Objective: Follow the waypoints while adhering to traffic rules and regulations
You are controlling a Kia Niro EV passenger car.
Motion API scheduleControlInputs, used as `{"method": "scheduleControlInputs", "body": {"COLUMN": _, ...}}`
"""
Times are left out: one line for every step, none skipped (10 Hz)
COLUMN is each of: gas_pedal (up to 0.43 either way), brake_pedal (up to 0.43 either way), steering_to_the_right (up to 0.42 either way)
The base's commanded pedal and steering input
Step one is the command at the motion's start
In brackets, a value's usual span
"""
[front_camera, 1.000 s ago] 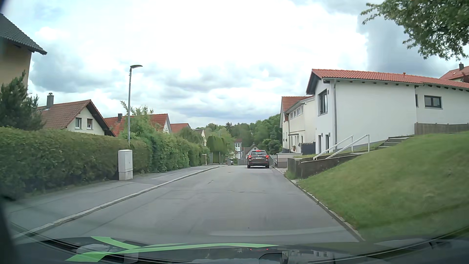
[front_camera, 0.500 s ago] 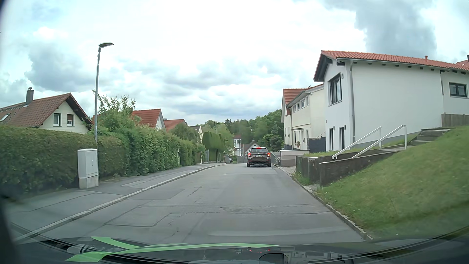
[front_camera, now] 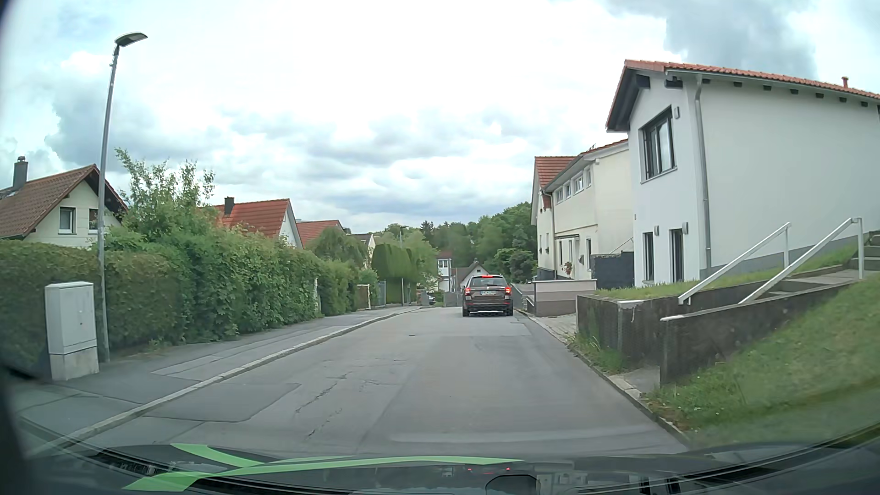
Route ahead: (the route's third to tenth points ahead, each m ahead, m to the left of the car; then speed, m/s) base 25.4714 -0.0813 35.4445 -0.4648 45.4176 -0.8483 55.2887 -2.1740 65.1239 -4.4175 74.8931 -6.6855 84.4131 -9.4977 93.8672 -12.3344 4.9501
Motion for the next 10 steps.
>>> {"method": "scheduleControlInputs", "body": {"gas_pedal": 0.0, "brake_pedal": 0.201, "steering_to_the_right": 0.006}}
{"method": "scheduleControlInputs", "body": {"gas_pedal": 0.0, "brake_pedal": 0.201, "steering_to_the_right": 0.006}}
{"method": "scheduleControlInputs", "body": {"gas_pedal": 0.0, "brake_pedal": 0.213, "steering_to_the_right": 0.005}}
{"method": "scheduleControlInputs", "body": {"gas_pedal": 0.0, "brake_pedal": 0.238, "steering_to_the_right": 0.005}}
{"method": "scheduleControlInputs", "body": {"gas_pedal": 0.0, "brake_pedal": 0.256, "steering_to_the_right": 0.005}}
{"method": "scheduleControlInputs", "body": {"gas_pedal": 0.0, "brake_pedal": 0.268, "steering_to_the_right": 0.005}}
{"method": "scheduleControlInputs", "body": {"gas_pedal": 0.0, "brake_pedal": 0.28, "steering_to_the_right": 0.005}}
{"method": "scheduleControlInputs", "body": {"gas_pedal": 0.0, "brake_pedal": 0.287, "steering_to_the_right": 0.005}}
{"method": "scheduleControlInputs", "body": {"gas_pedal": 0.0, "brake_pedal": 0.293, "steering_to_the_right": 0.004}}
{"method": "scheduleControlInputs", "body": {"gas_pedal": 0.0, "brake_pedal": 0.311, "steering_to_the_right": 0.004}}
